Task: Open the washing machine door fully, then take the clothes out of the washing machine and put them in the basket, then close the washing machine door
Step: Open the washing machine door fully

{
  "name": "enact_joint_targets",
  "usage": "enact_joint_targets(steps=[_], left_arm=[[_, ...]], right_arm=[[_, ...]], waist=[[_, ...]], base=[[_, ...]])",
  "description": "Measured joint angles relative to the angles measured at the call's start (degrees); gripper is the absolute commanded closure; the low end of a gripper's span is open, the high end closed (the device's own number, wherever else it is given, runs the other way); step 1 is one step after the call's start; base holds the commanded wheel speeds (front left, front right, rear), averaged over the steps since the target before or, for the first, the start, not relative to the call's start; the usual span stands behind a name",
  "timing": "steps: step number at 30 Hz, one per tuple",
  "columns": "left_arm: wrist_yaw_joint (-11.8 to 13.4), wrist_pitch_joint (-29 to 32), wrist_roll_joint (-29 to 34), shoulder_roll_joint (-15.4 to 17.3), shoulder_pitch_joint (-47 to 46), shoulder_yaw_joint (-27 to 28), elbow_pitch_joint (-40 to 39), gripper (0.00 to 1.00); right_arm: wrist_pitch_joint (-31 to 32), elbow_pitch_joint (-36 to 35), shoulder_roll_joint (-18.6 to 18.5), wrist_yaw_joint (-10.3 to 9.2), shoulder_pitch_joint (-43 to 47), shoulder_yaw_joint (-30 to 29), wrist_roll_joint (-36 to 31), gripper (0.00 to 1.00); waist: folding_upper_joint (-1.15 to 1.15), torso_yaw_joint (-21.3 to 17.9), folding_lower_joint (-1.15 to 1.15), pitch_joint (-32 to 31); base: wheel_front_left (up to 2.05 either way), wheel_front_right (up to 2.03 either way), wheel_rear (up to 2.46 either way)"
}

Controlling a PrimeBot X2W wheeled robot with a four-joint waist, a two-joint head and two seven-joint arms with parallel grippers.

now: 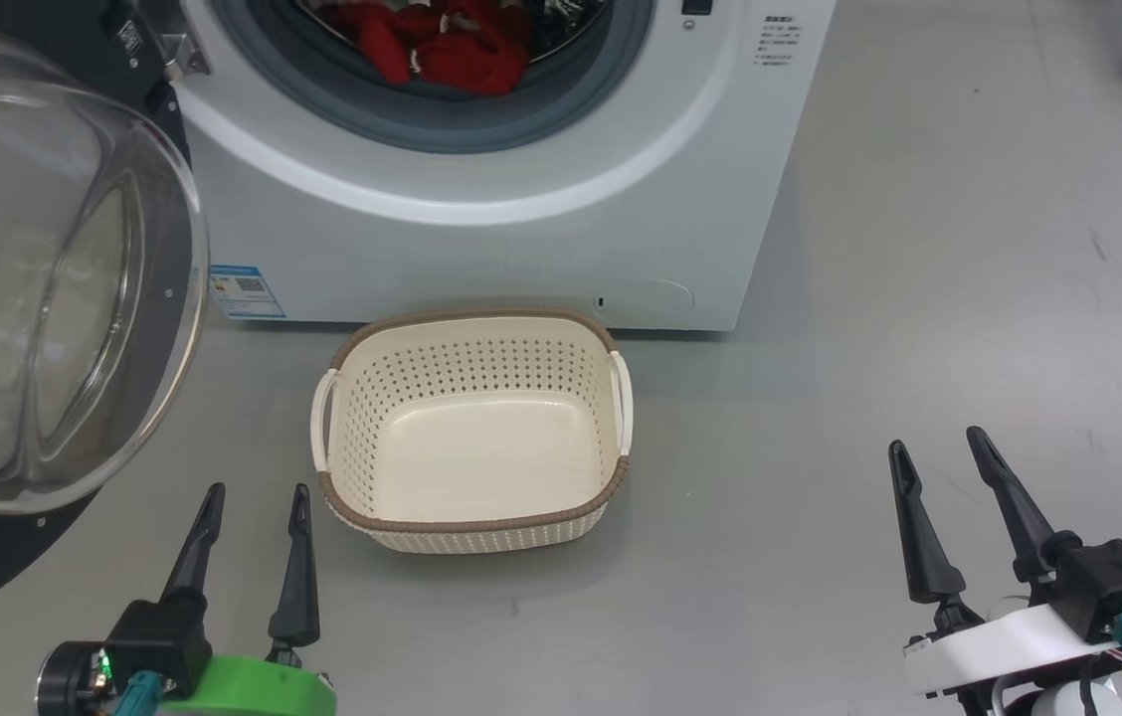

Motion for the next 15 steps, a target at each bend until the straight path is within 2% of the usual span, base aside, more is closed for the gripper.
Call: enact_joint_targets(steps=[15], left_arm=[[0.0, 0.0, 0.0, 0.2, 1.4, -3.0, 0.0, 0.0]], right_arm=[[0.0, 0.3, 0.7, 0.0, 1.6, -0.3, 0.0, 0.0]], waist=[[0.0, -8.8, 0.0, -2.4]], base=[[0.0, 0.0, 0.0]])
